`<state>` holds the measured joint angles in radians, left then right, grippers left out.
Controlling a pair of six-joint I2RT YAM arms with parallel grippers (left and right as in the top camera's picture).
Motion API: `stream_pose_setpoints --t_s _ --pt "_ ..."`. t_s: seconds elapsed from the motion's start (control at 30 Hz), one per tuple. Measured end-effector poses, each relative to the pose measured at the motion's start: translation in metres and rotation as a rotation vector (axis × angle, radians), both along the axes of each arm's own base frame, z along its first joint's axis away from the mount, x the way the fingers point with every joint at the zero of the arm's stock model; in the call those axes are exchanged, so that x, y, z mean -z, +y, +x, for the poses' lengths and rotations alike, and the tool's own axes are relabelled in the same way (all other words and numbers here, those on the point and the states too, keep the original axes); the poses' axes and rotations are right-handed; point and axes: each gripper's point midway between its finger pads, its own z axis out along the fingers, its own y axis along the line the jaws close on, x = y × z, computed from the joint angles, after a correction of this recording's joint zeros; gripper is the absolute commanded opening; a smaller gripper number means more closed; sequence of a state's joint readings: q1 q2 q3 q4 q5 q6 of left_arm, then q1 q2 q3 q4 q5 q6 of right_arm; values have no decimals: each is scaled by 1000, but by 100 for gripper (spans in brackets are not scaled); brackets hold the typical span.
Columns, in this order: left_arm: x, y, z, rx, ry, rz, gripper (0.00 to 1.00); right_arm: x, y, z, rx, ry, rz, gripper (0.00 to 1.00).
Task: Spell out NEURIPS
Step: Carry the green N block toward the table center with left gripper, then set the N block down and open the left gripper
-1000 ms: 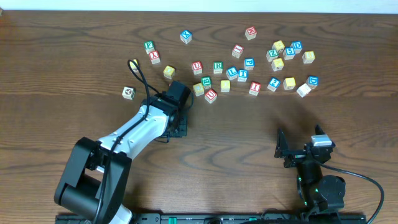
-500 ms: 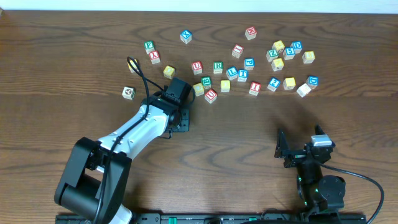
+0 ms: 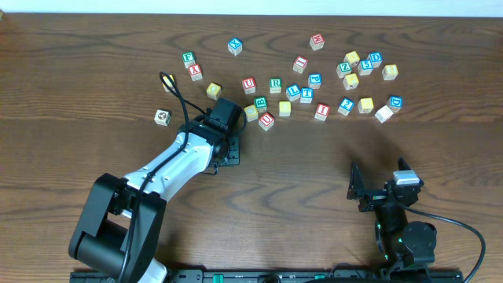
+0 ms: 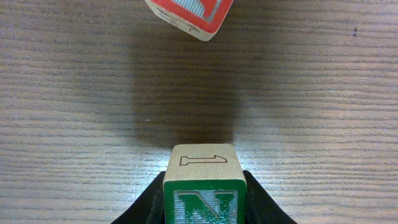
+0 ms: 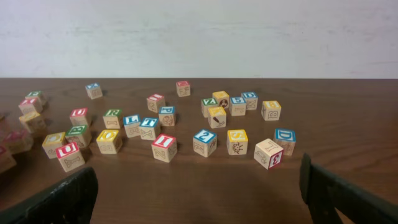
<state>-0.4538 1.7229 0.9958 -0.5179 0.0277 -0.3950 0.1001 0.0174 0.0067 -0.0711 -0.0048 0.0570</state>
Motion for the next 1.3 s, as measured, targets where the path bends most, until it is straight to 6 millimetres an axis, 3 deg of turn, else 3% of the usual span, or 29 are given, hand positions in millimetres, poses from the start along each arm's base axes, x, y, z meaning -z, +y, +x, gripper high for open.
stream_pose_setpoints --t_s 0.8,0.83,0.9,0.97,1.3 --pt "13 1 -2 -1 31 15 8 0 0 0 0 0 0 99" --pt "13 1 -2 -1 31 15 13 0 0 0 0 0 0 99" --pt "13 1 -2 -1 30 15 38 0 0 0 0 0 0 99" --pt "13 1 -1 -6 29 13 50 0 0 0 0 0 0 99" --pt "15 1 -3 -4 37 17 56 0 0 0 0 0 0 99"
